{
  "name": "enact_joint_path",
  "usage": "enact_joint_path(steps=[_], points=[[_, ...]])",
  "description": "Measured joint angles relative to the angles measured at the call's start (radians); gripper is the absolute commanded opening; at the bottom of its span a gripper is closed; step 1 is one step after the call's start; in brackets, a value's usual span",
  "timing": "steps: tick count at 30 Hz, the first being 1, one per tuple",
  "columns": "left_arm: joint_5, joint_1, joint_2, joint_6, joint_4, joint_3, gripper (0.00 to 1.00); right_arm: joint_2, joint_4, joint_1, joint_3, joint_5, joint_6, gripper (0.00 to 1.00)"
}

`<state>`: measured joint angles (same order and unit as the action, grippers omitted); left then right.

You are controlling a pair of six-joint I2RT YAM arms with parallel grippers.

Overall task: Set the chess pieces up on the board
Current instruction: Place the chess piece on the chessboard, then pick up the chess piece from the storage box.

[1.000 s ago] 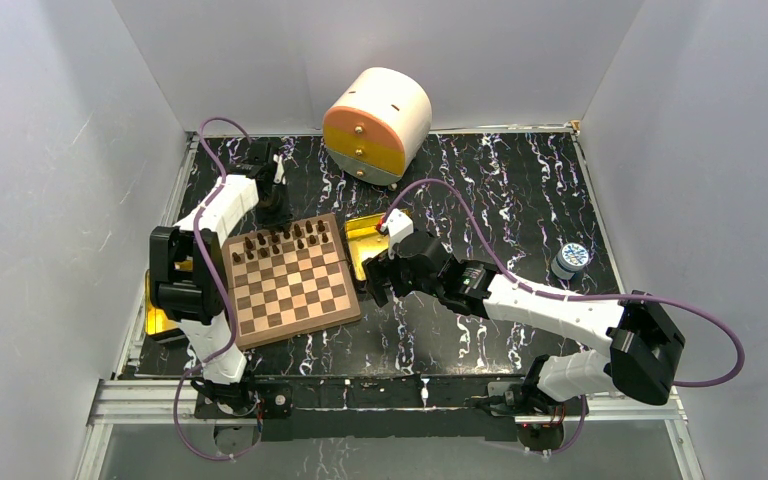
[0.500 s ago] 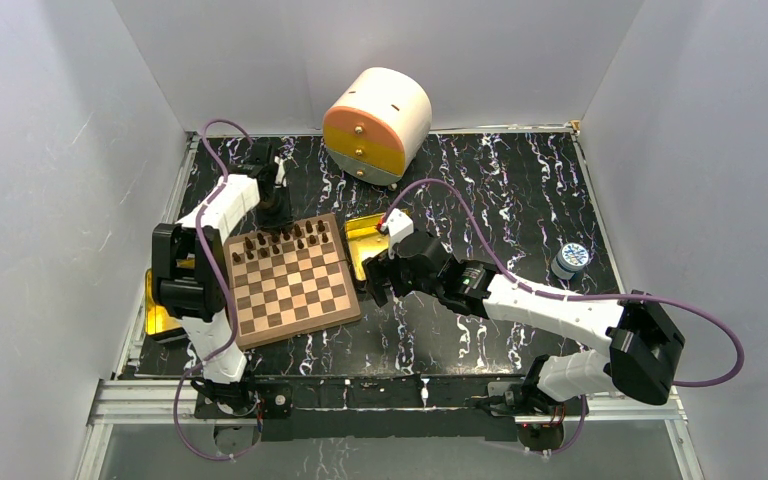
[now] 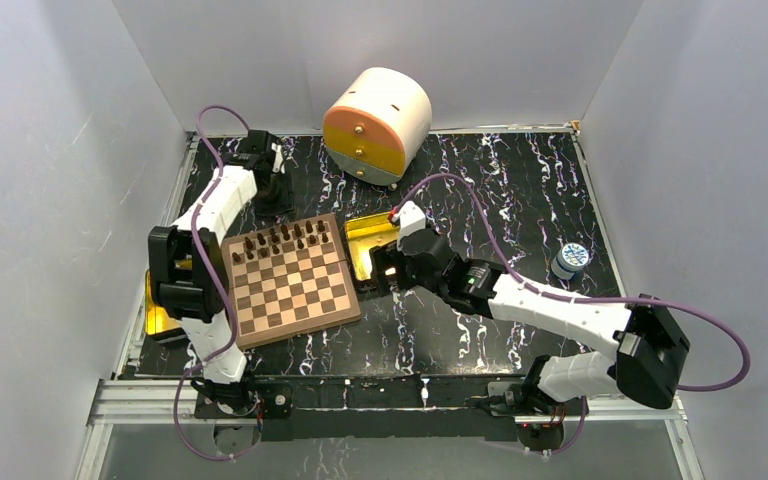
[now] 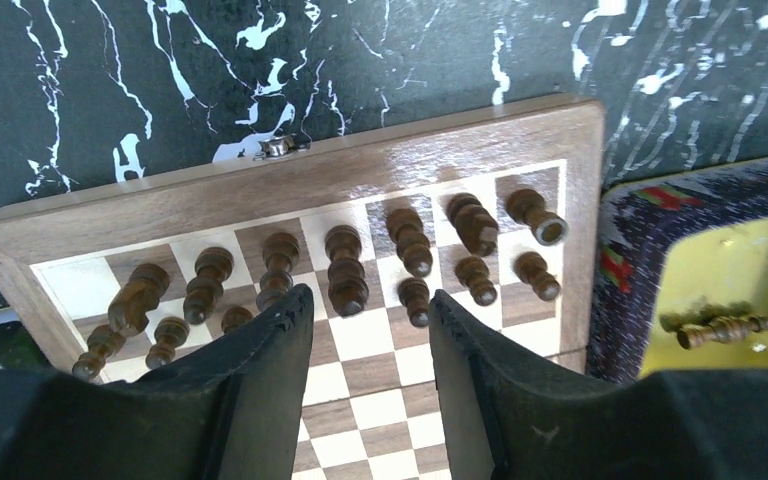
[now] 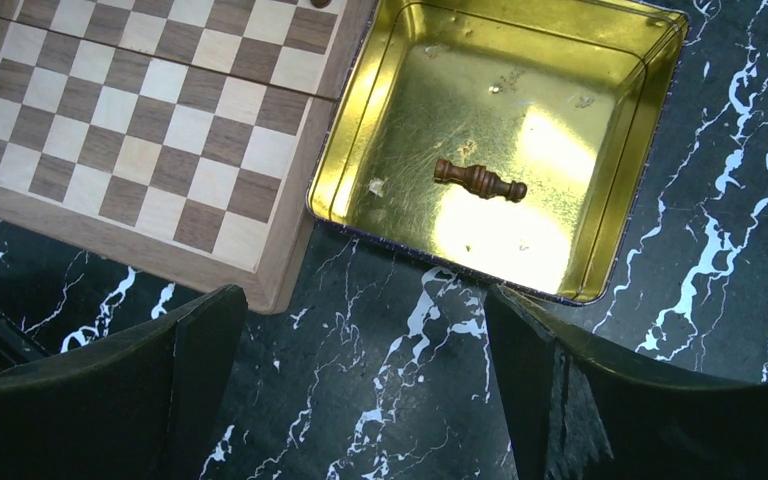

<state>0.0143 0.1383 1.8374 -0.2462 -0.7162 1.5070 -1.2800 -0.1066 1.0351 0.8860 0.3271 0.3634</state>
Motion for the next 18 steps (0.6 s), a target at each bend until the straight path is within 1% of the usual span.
enact_joint_path(steps=[4,7,10,14,18], points=[[-0.025,0.0,-0.051,0.001,-0.011,0.013,0.45,-0.026,-0.026,-0.032,0.03,-0.028,-0.003,0.84],[-0.055,0.0,-0.106,0.0,-0.015,0.01,0.45,-0.059,-0.037,-0.091,0.058,-0.077,-0.016,0.7],[-0.095,0.002,-0.174,-0.001,-0.003,-0.029,0.45,-0.081,-0.056,-0.156,0.068,-0.118,-0.031,0.59],[-0.153,0.014,-0.274,-0.011,0.026,-0.13,0.45,-0.13,-0.075,-0.214,0.09,-0.143,-0.043,0.52],[-0.216,0.034,-0.348,-0.016,0.076,-0.242,0.47,-0.208,-0.079,-0.225,0.127,-0.16,-0.064,0.48]])
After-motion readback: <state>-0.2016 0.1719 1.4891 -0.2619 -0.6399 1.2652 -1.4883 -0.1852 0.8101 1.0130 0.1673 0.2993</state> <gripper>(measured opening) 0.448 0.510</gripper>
